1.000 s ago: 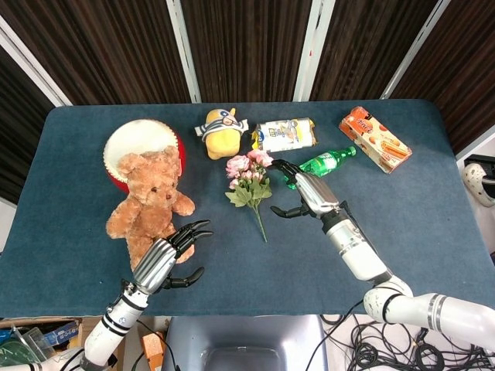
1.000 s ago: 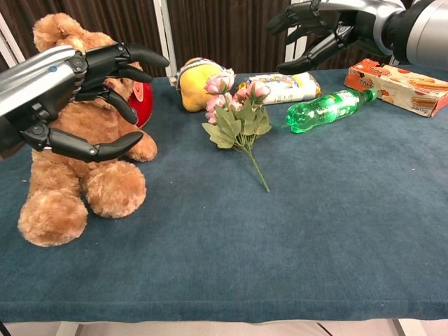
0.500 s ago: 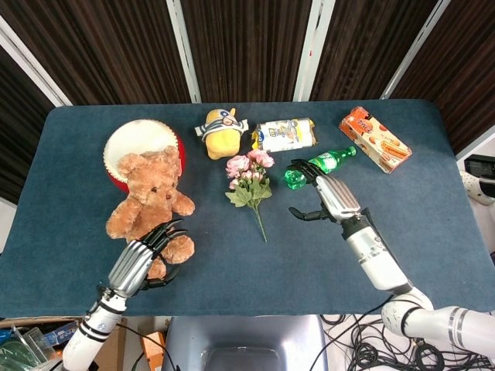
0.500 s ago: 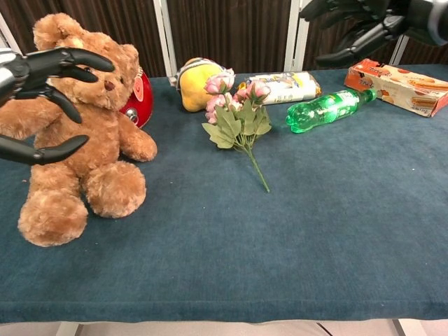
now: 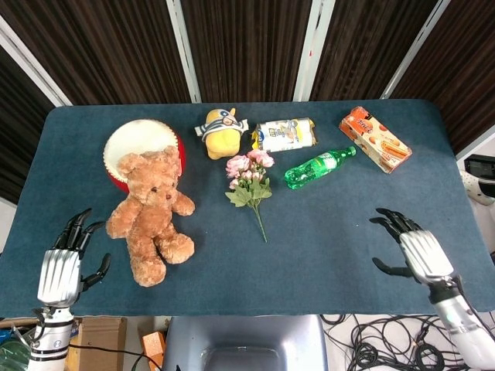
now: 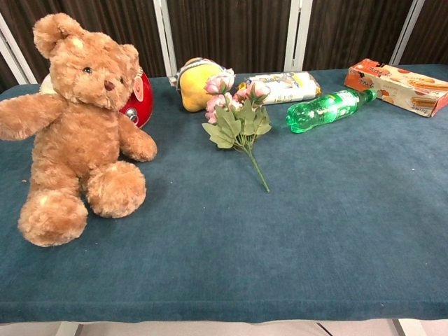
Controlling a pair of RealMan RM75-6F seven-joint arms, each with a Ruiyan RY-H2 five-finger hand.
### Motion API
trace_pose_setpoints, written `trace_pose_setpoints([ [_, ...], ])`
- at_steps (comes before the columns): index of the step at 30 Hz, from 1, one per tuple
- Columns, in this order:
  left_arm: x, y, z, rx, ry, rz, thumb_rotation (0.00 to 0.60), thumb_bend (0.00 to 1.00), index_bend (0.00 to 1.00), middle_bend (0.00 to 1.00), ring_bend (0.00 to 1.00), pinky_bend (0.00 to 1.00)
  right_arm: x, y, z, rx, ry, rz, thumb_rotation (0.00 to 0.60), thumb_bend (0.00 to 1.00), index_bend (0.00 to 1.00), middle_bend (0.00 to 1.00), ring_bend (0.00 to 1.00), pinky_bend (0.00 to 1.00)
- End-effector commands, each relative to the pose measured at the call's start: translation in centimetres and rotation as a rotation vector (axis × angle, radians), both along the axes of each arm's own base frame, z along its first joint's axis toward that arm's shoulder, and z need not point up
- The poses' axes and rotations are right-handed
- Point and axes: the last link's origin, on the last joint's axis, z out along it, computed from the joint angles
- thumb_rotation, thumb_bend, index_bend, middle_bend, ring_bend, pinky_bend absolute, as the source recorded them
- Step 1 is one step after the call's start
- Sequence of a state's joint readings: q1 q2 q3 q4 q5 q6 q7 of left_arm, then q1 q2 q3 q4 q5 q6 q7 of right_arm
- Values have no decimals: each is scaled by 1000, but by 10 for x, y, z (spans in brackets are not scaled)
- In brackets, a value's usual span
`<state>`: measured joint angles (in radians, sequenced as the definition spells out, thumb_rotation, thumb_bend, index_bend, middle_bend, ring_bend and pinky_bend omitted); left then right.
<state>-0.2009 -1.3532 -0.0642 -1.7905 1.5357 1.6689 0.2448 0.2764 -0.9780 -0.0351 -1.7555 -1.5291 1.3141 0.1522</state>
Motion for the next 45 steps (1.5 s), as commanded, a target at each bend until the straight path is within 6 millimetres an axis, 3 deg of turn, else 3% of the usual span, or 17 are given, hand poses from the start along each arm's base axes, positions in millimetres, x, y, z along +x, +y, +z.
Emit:
trace_pose_setpoints([
  [1,-8,1,-5,44,-20,103,600,340,277,40,45,260,-17,25,14,-2,55,-33,600,175,238,113,105,223],
  [7,-14,13,-18,67,-115,165,600,309,277,16,34,261,-18,47,21,-96,148,7,600,145,227,113,104,218],
  [13,-20,25,-30,50,-170,232,600,295,285,29,36,264,-16,56,18,-170,183,20,600,137,226,113,104,218],
  [45,1,51,-56,-81,-370,219,600,261,337,39,47,280,-16,56,12,-154,149,-4,600,137,255,113,104,218],
])
